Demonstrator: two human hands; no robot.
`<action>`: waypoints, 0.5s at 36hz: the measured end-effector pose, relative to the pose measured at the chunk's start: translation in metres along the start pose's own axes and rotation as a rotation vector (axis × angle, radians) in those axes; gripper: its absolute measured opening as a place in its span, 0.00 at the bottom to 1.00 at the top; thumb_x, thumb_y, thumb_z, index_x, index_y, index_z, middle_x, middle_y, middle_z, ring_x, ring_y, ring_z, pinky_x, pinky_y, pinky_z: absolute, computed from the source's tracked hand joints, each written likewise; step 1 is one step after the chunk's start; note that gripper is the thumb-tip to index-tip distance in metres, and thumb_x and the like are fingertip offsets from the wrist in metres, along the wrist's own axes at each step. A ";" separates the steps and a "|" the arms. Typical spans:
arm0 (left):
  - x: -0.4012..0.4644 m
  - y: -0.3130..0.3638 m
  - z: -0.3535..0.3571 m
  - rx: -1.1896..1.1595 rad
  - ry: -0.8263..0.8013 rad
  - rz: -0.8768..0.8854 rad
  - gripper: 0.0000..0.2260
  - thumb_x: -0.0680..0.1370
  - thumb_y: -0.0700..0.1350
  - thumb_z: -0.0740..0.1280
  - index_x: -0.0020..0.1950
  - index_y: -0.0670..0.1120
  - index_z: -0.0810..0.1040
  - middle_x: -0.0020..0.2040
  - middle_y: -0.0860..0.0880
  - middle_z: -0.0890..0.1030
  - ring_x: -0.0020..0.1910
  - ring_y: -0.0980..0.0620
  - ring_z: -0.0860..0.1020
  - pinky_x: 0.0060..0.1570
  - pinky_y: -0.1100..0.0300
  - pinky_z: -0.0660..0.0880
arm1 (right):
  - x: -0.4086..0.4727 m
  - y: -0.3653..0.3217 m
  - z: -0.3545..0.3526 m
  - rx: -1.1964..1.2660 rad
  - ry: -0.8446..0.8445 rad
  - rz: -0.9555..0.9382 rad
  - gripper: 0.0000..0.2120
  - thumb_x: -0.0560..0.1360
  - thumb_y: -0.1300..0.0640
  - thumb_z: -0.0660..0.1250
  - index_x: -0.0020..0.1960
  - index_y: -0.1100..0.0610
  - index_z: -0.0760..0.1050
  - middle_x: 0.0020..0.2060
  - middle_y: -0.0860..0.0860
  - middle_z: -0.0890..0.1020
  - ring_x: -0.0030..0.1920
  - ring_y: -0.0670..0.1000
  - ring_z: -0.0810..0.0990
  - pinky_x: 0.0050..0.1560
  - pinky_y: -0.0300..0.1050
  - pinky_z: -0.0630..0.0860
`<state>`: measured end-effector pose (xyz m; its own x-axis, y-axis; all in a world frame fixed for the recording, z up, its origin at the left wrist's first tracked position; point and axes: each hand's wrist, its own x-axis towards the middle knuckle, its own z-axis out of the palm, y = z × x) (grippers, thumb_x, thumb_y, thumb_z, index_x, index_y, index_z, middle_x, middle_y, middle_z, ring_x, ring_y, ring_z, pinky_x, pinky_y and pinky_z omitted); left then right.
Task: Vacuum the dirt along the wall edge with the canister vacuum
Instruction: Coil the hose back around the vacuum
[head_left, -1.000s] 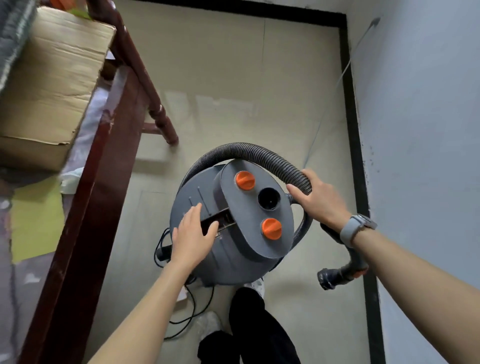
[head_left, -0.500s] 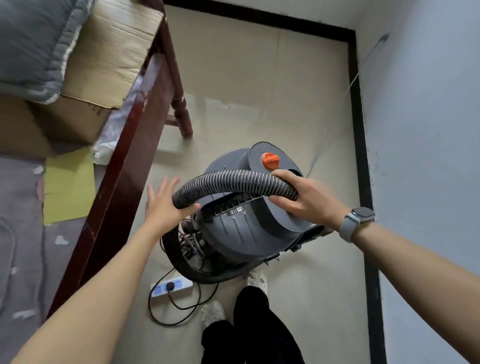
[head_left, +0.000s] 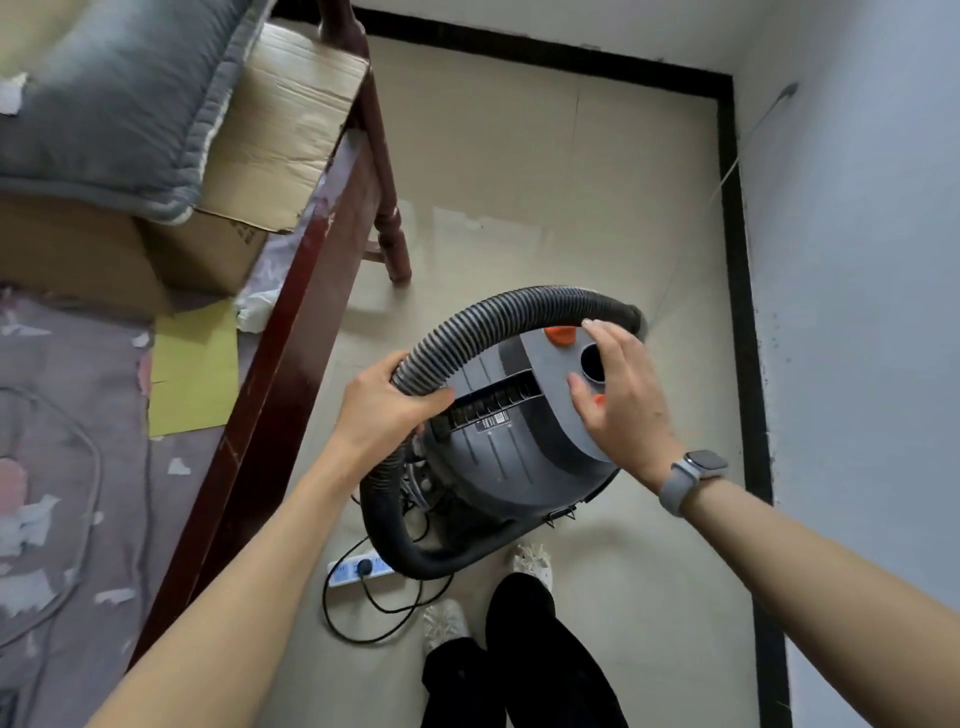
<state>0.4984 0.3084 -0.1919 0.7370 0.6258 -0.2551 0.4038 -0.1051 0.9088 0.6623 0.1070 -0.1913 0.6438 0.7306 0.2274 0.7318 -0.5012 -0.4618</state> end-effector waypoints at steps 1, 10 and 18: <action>0.002 0.007 0.002 -0.030 0.006 -0.007 0.10 0.68 0.42 0.77 0.43 0.54 0.78 0.27 0.55 0.78 0.25 0.55 0.76 0.29 0.62 0.73 | -0.011 -0.009 0.007 0.036 0.004 -0.032 0.22 0.73 0.63 0.70 0.65 0.68 0.72 0.60 0.63 0.76 0.61 0.63 0.75 0.65 0.57 0.72; 0.028 0.036 0.008 -0.287 0.029 -0.025 0.09 0.71 0.40 0.75 0.44 0.46 0.75 0.31 0.49 0.77 0.28 0.50 0.76 0.30 0.58 0.76 | -0.066 -0.080 0.099 0.573 -0.772 0.173 0.40 0.71 0.52 0.73 0.77 0.49 0.55 0.70 0.48 0.71 0.68 0.46 0.70 0.67 0.41 0.66; 0.034 0.031 -0.014 -0.369 -0.165 0.013 0.10 0.76 0.44 0.71 0.55 0.54 0.78 0.41 0.54 0.83 0.41 0.52 0.82 0.41 0.60 0.79 | -0.052 -0.102 0.124 0.561 -0.753 0.306 0.17 0.78 0.53 0.65 0.64 0.54 0.64 0.57 0.54 0.79 0.57 0.57 0.78 0.49 0.44 0.69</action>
<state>0.5288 0.3370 -0.1682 0.8302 0.4904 -0.2652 0.1946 0.1909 0.9621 0.5264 0.1776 -0.2621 0.3351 0.8081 -0.4845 0.2208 -0.5672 -0.7934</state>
